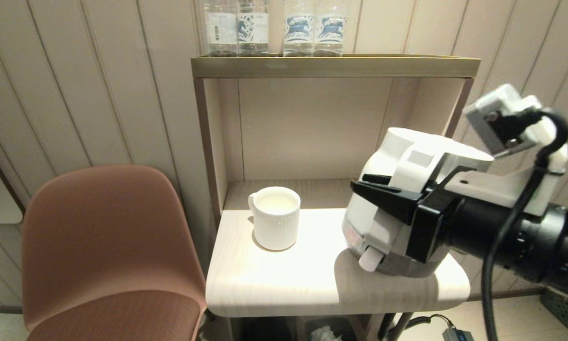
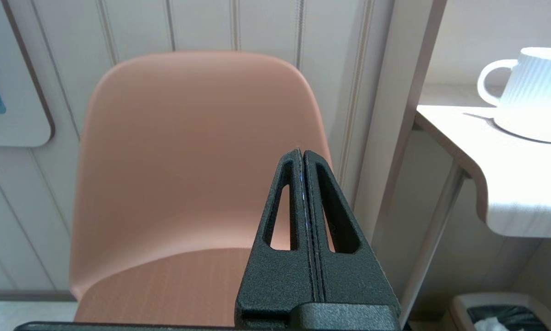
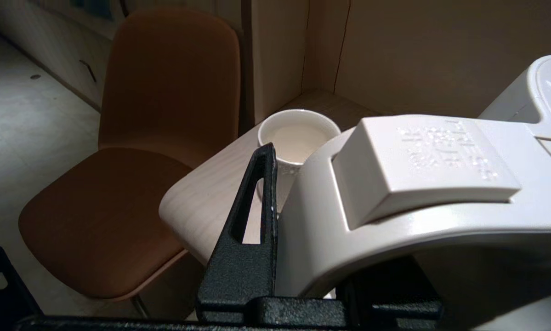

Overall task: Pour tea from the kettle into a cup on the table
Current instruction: Pour water into the cup

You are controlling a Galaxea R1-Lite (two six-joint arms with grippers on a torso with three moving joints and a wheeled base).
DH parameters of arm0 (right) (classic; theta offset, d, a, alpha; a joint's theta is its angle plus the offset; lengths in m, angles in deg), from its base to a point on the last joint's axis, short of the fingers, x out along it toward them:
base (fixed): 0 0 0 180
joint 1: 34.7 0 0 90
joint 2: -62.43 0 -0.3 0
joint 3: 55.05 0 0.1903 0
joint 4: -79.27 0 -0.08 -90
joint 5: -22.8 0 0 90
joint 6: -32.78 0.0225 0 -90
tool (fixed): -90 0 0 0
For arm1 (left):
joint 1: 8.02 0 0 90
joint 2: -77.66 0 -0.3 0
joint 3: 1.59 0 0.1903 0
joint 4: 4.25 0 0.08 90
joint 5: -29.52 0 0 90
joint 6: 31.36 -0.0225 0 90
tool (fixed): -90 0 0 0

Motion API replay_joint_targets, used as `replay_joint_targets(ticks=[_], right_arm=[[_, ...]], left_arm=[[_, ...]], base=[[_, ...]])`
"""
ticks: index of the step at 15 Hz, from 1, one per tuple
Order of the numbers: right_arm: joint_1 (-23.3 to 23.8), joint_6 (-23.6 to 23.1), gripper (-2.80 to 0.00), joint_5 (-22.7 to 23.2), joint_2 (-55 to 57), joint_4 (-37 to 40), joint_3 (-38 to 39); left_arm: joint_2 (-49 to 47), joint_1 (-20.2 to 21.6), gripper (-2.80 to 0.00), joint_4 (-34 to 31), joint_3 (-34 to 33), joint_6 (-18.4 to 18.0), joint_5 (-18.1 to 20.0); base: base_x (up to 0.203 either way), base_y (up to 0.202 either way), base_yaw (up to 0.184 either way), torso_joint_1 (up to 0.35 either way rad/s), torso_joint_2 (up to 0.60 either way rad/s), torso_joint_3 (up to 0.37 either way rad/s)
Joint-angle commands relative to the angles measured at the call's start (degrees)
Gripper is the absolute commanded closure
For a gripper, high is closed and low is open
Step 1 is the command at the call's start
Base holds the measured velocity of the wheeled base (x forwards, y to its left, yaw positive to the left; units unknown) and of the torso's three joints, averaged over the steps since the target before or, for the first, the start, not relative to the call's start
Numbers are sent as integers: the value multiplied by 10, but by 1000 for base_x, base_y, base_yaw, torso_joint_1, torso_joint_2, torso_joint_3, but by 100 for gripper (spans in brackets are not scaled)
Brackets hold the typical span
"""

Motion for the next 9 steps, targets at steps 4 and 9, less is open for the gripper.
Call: replay_joint_targets(ticks=[4,9], right_arm=[[-2,0,0,0,-27,39,-35],[-5,-4,0,1,-27,74,-52]], left_arm=[[0,0,0,1,0,0,0],[0,0,0,1,0,0,0]], base=[[0,0,0,0,0,0],[0,0,0,0,0,0]])
